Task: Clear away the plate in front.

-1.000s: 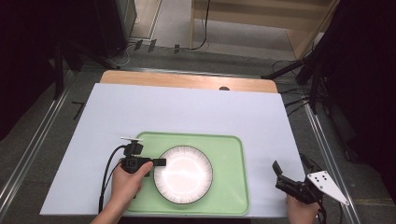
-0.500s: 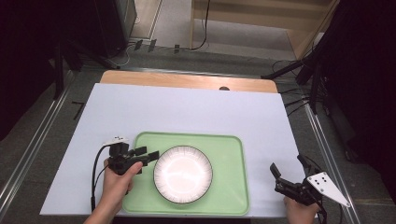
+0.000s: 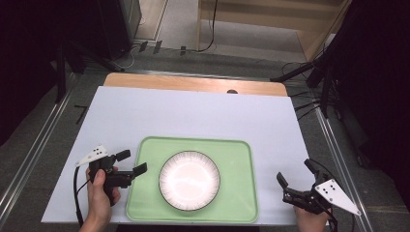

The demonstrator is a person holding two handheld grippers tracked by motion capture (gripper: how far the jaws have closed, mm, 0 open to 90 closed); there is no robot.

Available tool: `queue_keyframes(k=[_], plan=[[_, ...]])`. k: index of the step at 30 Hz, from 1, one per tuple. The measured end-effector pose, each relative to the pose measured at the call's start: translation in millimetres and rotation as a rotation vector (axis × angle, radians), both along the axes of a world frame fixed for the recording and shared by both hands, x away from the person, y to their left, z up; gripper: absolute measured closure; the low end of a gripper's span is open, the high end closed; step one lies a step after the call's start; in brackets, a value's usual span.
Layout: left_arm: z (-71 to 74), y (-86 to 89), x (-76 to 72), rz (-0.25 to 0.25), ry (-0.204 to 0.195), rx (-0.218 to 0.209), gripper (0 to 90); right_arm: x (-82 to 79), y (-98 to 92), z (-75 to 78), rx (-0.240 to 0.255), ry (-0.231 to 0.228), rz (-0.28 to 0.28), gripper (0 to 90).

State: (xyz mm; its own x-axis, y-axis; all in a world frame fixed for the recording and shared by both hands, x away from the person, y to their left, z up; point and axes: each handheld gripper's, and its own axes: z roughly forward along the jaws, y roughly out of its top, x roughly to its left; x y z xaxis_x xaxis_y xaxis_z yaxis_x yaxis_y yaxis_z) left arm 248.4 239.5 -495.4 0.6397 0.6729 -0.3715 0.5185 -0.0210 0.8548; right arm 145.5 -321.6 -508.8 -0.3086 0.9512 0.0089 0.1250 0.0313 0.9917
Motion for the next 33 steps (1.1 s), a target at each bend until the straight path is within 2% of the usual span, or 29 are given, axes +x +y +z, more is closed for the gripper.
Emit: queue_keyframes(k=[3, 6, 9, 12, 16, 19, 24, 30, 33], plan=[[2.0, 7.0, -5.8, 0.011, -0.053, -0.004, 0.0, 0.3, -1.1, 0.0, 0.001, -0.004, 0.01, 0.0], [3.3, 13.7, -10.3, 0.032, -0.104, -0.007, 0.0, 1.1, -1.5, -0.7, 0.01, 0.012, 0.036, 0.0], [3.4, 19.6, -12.3, 0.049, -0.123, -0.018, 0.0, 1.5, -1.0, -0.7, 0.008, 0.012, 0.054, 0.0], [3.5, 24.2, -13.7, 0.075, -0.152, -0.004, 0.0, 1.4, -0.3, -0.3, 0.008, 0.008, 0.065, 0.0], [2.5, 28.3, -15.2, 0.121, -0.171, 0.032, 0.0, 1.1, -0.5, 0.2, 0.014, -0.001, 0.09, 0.0], [0.4, 33.0, -17.0, 0.13, -0.175, 0.039, 0.0, 0.8, 0.1, 0.4, 0.013, -0.007, 0.099, 0.0], [-0.9, 39.7, -22.9, 0.157, -0.224, 0.128, 0.0, 1.0, -0.3, 0.3, 0.02, -0.004, 0.098, 0.0], [0.8, 56.0, -25.1, 0.194, -0.226, 0.116, 0.0, 0.7, -1.0, 0.2, 0.022, 0.001, 0.088, 0.0], [-1.3, 63.0, -24.5, 0.215, -0.224, 0.136, 0.0, 1.2, -1.0, 0.1, 0.025, 0.002, 0.091, 0.0]])
